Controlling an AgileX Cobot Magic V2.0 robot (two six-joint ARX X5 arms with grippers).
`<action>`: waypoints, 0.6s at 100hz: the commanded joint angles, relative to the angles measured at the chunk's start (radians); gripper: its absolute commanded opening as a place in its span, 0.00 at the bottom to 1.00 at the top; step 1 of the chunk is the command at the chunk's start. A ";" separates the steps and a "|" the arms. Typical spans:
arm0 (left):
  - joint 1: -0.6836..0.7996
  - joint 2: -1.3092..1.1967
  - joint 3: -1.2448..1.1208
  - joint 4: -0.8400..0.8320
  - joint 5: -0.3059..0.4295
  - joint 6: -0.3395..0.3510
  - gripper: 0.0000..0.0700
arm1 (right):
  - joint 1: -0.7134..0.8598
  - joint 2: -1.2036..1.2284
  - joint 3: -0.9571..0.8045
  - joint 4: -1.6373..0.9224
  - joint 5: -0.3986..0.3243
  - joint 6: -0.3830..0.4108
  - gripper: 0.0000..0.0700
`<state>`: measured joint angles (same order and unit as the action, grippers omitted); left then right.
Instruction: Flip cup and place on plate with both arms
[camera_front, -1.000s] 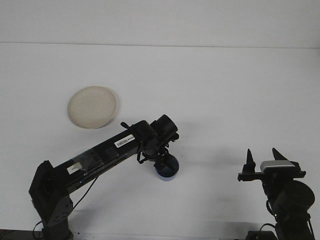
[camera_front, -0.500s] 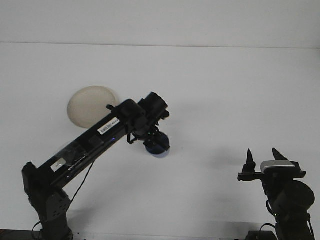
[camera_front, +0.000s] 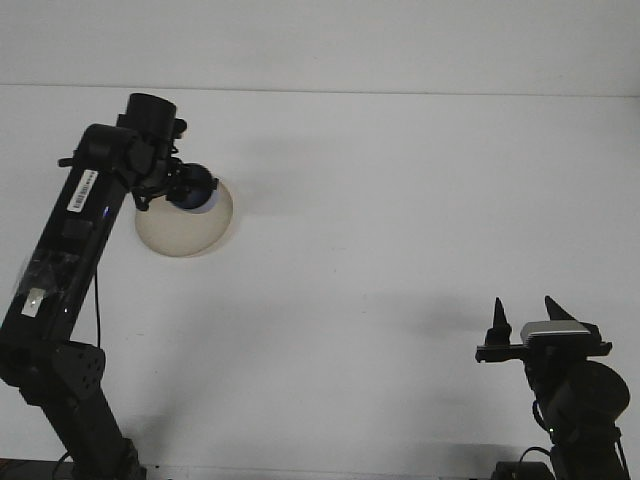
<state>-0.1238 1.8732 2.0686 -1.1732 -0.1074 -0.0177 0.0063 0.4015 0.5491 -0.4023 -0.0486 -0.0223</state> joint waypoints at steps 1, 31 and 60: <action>0.016 0.036 0.021 -0.002 0.002 -0.010 0.01 | 0.001 0.003 0.008 0.013 0.004 -0.008 0.74; 0.087 0.140 0.021 0.023 0.003 -0.009 0.01 | 0.001 0.003 0.008 0.013 0.004 -0.008 0.74; 0.106 0.232 0.021 0.050 0.016 -0.010 0.01 | 0.001 0.003 0.008 0.013 0.005 -0.009 0.74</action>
<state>-0.0254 2.0769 2.0686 -1.1213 -0.1009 -0.0204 0.0063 0.4015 0.5491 -0.4019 -0.0486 -0.0223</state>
